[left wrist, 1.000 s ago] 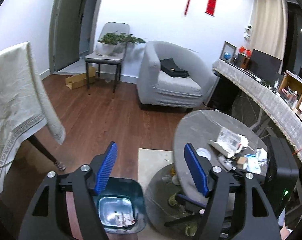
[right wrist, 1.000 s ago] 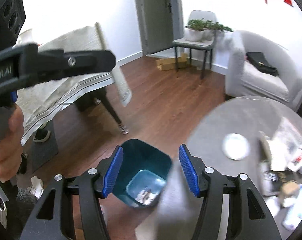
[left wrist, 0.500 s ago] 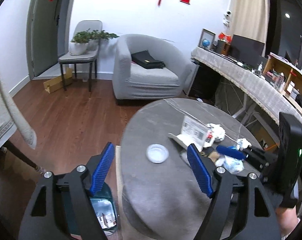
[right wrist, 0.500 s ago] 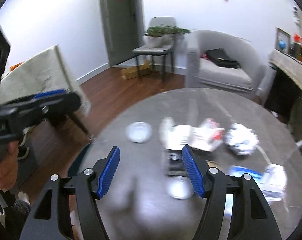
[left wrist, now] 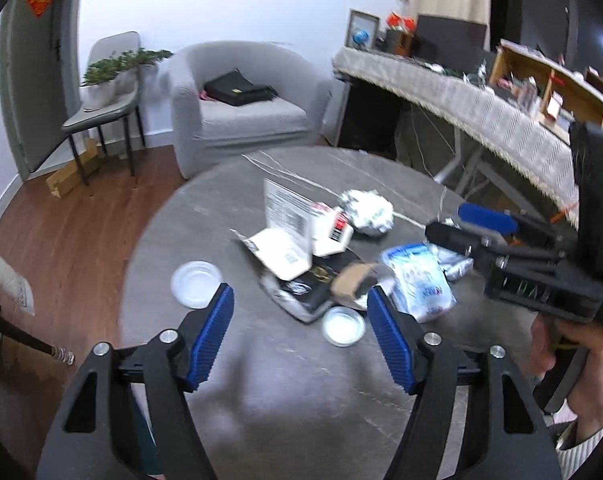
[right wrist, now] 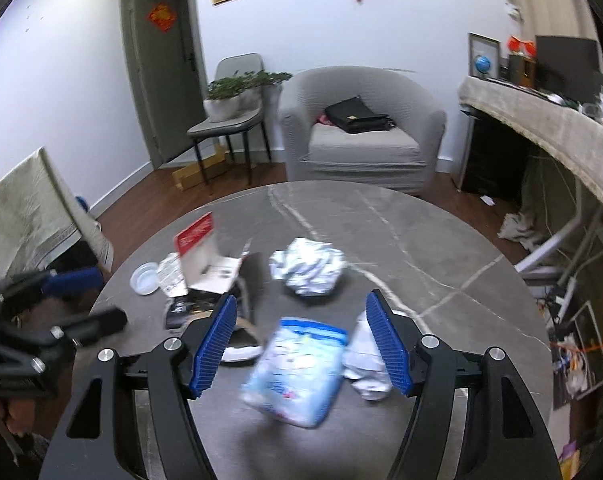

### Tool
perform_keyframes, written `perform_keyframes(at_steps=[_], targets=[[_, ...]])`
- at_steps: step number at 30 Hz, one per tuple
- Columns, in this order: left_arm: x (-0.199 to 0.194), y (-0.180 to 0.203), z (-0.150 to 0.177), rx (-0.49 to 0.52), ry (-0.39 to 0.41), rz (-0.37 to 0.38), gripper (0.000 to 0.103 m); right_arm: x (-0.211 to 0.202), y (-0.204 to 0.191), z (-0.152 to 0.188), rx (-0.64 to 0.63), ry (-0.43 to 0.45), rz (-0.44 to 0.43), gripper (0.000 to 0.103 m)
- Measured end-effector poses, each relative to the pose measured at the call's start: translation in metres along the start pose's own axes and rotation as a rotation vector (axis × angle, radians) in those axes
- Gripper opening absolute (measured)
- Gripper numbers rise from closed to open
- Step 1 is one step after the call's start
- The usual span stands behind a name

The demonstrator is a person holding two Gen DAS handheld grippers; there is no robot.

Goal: Collect trash
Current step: 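Grasp the crumpled white paper with the right tool while the left grasps a cardboard ring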

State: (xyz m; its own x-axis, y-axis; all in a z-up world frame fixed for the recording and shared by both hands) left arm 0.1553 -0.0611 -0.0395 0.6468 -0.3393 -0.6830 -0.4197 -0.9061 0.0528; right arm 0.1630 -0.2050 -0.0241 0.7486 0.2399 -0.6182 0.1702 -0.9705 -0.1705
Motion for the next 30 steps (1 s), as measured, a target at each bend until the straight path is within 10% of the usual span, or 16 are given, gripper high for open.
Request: perform_keyframes(at_steps=[30], targets=[[0.057, 0.034, -0.003, 0.037, -0.067, -0.066, 0.017, 0.007, 0.053, 0.023, 0.041, -0.078, 0.033, 0.068]])
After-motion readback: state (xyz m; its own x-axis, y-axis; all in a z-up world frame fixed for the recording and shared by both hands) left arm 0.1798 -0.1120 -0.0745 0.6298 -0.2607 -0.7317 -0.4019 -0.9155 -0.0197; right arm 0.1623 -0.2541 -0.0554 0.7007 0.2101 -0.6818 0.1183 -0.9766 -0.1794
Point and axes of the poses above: each gripper's, at about its wrist camera, not at the fingertips, and x roughly the way its jaws point, y to its right, z to its underside, the point moved 7 cm from there along x, roughly the way its jaws point, and after that the axes turned 5 degrees about x, right-handed, at the moved point
